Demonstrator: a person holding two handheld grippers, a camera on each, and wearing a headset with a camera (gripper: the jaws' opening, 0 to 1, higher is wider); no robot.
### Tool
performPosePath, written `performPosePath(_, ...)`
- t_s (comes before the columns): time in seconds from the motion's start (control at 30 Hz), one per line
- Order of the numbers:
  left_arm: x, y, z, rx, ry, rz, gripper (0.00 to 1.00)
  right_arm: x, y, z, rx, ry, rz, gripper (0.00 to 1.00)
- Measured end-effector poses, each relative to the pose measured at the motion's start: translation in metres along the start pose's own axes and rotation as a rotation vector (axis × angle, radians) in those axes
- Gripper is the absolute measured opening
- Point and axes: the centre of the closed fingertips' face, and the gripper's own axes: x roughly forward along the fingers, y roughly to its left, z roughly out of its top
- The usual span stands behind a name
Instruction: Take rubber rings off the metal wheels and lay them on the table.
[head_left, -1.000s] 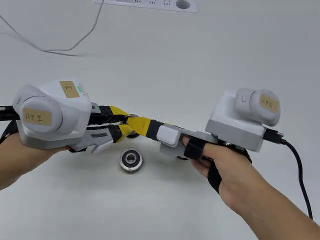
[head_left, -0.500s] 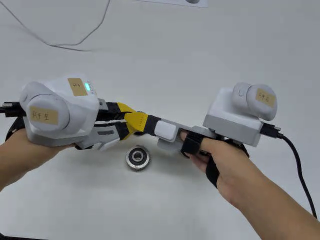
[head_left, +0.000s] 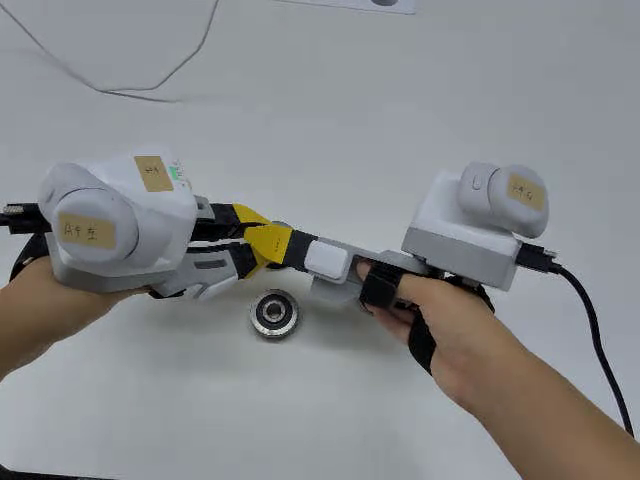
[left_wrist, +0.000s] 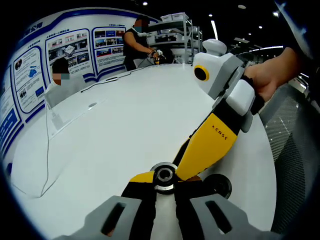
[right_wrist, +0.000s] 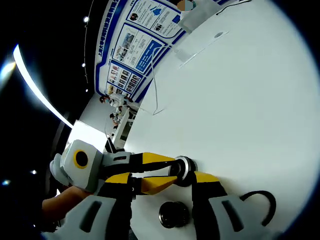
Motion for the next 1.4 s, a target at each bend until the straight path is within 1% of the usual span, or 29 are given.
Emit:
performPosePath(0.03,0.0,0.0,0.0,0.0,0.0,0.0,0.13,-0.001,-0.002,0.002,-0.006,-0.009,-0.009,0.48)
performPosePath(0.1,0.0,0.0,0.0,0.001,0.001,0.001,0.13,-0.001,0.0,0.002,-0.003,-0.008,-0.003,0.48)
performPosePath(0.23,0.0,0.0,0.0,0.001,0.001,0.001,0.13,-0.003,0.0,0.006,-0.007,-0.025,-0.009,0.47)
performPosePath(0.3,0.0,0.0,0.0,0.001,0.0,0.001,0.13,-0.004,0.0,0.007,-0.001,-0.032,-0.004,0.46)
performPosePath(0.5,0.0,0.0,0.0,0.0,0.001,0.001,0.13,-0.004,-0.001,0.007,-0.006,-0.028,-0.01,0.42)
performPosePath(0.7,0.001,0.0,0.001,0.005,0.009,-0.005,0.13,-0.002,-0.015,0.01,0.007,-0.029,-0.049,0.29)
performPosePath(0.77,0.001,0.0,0.001,0.005,0.009,-0.005,0.13,-0.001,-0.017,0.011,0.009,-0.032,-0.057,0.24)
performPosePath(0.8,0.001,0.0,0.001,0.004,0.008,-0.005,0.13,-0.001,-0.019,0.011,0.014,-0.03,-0.07,0.23)
performPosePath(0.93,0.001,0.0,0.0,-0.001,0.003,-0.004,0.13,-0.002,-0.028,0.011,0.0,-0.028,-0.106,0.1)
performPosePath(1.03,0.001,0.0,0.0,0.0,0.003,-0.005,0.13,-0.003,-0.031,0.011,-0.016,-0.024,-0.132,0.05)
performPosePath(1.07,0.001,0.0,0.0,0.001,0.003,-0.006,0.13,-0.003,-0.031,0.012,-0.029,-0.025,-0.132,0.04)
performPosePath(1.1,0.001,0.0,0.0,0.001,0.004,-0.006,0.13,-0.003,-0.03,0.011,-0.015,-0.02,-0.134,0.04)
performPosePath(1.2,0.001,0.0,0.0,0.002,0.005,-0.007,0.13,-0.005,-0.029,0.012,-0.03,-0.014,-0.143,0.03)
performPosePath(1.4,0.0,0.0,0.0,0.002,0.003,-0.006,0.13,-0.006,-0.028,0.01,-0.025,0.009,-0.148,0.02)
